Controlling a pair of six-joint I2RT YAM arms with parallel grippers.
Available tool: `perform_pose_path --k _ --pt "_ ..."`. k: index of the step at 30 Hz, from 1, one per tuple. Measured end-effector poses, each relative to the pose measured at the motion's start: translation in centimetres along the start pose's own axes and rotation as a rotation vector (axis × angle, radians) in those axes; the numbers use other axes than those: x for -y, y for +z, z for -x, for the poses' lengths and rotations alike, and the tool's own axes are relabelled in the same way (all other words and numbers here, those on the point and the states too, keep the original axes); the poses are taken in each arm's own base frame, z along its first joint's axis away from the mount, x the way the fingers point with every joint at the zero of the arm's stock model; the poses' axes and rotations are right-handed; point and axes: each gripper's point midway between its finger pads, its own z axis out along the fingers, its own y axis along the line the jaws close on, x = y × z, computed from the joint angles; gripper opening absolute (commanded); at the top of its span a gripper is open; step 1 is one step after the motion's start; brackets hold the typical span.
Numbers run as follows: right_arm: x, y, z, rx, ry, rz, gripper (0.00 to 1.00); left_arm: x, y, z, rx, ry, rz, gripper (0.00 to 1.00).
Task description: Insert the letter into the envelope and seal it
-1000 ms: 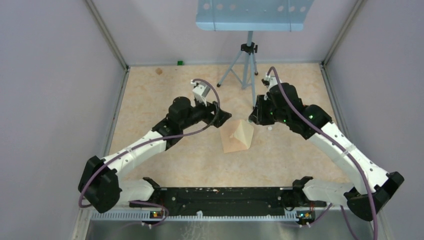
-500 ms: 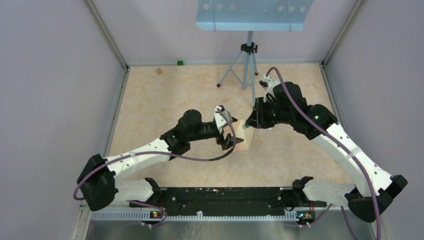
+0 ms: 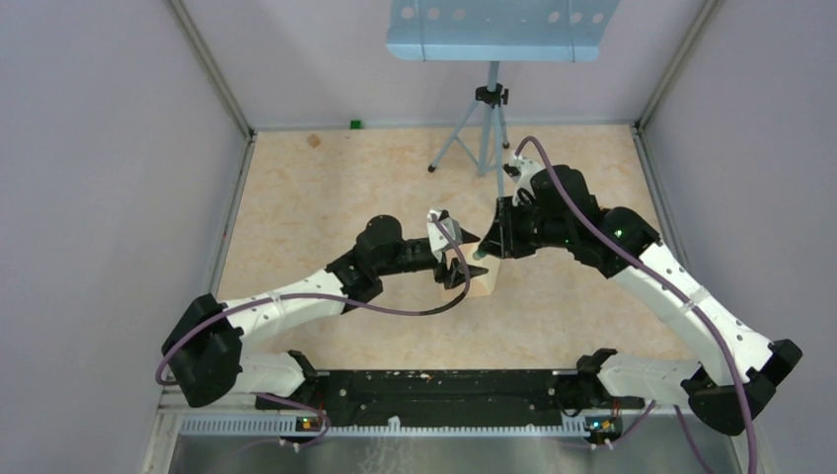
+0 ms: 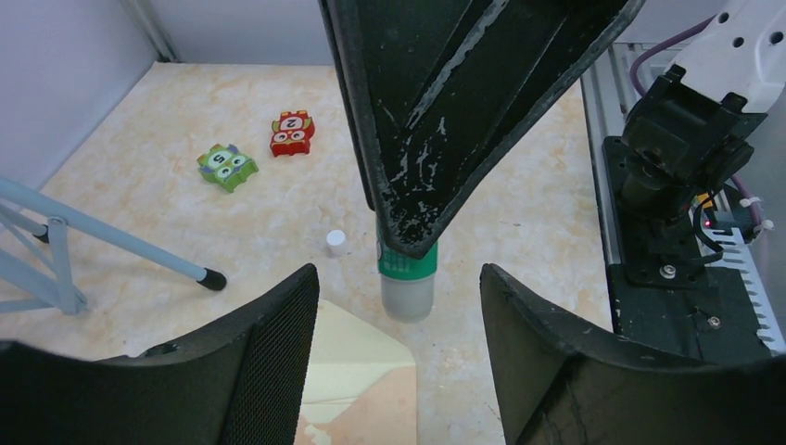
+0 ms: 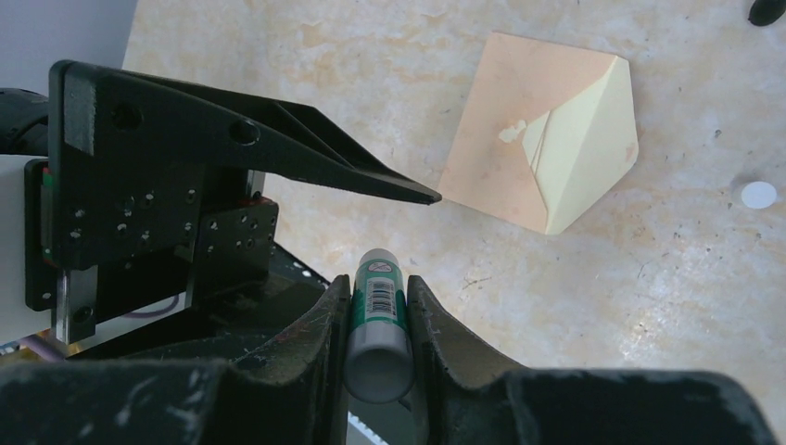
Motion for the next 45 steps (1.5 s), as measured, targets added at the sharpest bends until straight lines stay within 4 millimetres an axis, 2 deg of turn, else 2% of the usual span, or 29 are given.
perform_pose_path --k 7,18,22,28,32,34,39,42,45 --pt "-0.3 0.7 0.3 0.003 0.008 0.004 0.0 0.3 0.4 -0.5 -0.001 -0.038 -0.021 0.57" --pt "-0.5 1.3 0.5 0.007 0.012 0.004 0.0 0.4 0.6 0.1 0.022 -0.062 -0.021 0.48" --pt "-0.6 1.3 0.4 0.006 0.021 0.003 0.0 0.4 0.6 0.1 0.023 -0.073 -0.02 0.4" --pt "-0.7 1.4 0.4 0.004 0.028 0.007 0.0 0.0 0.5 0.1 0.028 -0.087 0.0 0.23" --pt "-0.8 1.5 0.3 0.0 0.031 0.008 0.0 0.1 0.5 0.1 0.04 -0.102 0.002 0.03" --pt "-0.7 1.6 0.2 -0.004 0.035 0.007 0.09 0.1 0.4 -0.1 0.046 -0.115 0.006 0.0" --pt "-0.7 2.1 -0.1 -0.01 0.05 0.007 0.45 0.2 0.1 -0.7 0.061 -0.162 0.028 0.0" --pt "-0.7 2.3 0.4 0.013 0.048 0.001 0.59 -0.1 -0.1 -1.6 0.055 -0.216 0.069 0.0" --pt "-0.5 2.4 0.8 0.033 0.049 -0.009 0.69 -0.6 -0.5 -3.2 0.032 -0.28 0.135 0.0"
